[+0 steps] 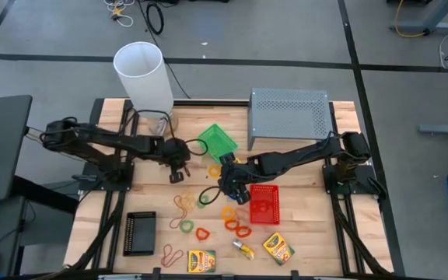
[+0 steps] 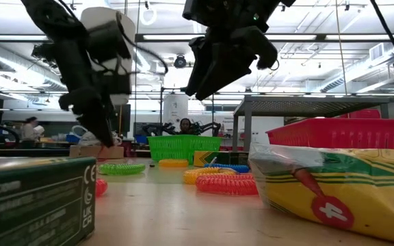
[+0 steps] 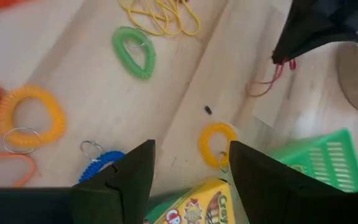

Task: Pick & Place Office Desk Supplies
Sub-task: Put the red rubber band into the green bin

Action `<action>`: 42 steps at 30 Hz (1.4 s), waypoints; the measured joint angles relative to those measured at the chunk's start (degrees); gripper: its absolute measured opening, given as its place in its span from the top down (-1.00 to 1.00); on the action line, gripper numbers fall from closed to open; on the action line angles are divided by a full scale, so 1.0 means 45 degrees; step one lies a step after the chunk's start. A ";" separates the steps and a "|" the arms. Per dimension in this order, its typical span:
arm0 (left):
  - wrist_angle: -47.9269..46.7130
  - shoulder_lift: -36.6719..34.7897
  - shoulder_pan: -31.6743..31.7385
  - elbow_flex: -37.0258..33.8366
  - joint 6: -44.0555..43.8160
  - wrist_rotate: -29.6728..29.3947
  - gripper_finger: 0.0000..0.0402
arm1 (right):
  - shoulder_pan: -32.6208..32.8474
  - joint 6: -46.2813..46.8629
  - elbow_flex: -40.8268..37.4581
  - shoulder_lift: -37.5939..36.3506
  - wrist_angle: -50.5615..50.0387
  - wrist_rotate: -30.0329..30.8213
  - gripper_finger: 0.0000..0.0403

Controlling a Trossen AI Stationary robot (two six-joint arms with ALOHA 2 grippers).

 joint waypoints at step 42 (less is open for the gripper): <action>0.1176 -0.6517 -0.3584 -0.0035 0.1181 -0.3659 0.99 | -0.1655 0.0185 0.0000 0.0005 0.3481 -0.3733 0.17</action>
